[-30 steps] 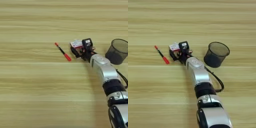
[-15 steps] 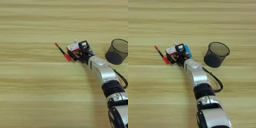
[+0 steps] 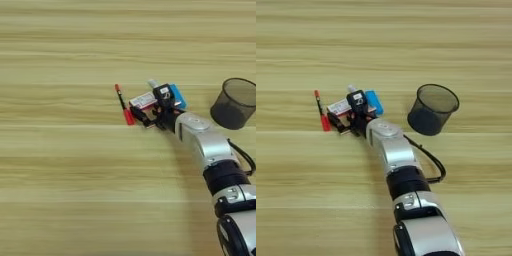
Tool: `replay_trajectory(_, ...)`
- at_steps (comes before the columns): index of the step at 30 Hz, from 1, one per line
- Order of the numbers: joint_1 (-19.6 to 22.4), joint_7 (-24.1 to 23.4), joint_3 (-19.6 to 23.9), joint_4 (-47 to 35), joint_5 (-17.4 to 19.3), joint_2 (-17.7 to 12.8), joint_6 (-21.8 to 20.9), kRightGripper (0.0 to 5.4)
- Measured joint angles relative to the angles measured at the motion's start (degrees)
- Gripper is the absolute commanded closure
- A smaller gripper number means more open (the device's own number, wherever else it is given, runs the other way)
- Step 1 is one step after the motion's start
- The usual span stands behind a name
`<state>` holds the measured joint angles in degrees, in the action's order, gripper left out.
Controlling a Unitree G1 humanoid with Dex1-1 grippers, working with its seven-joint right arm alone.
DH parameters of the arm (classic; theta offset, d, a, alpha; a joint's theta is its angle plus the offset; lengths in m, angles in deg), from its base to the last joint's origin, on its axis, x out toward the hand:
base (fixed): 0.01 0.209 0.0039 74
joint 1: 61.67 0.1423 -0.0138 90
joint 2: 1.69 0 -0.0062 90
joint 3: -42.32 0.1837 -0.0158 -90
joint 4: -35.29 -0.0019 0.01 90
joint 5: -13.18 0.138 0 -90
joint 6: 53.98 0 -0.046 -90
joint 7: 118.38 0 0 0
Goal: Move the objects on the table
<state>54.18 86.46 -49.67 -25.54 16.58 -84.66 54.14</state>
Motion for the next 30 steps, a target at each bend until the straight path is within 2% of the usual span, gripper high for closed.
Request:
replay_trajectory(4,0.00,0.30,-0.46,-0.13,-0.34,-0.03,0.10,0.02)
replay_trajectory(19,-0.66,0.50,0.20,-1.45,-0.71,-0.04,0.14,0.02)
replay_trajectory(30,-1.82,0.62,4.35,-7.28,3.13,-0.10,-0.23,0.02)
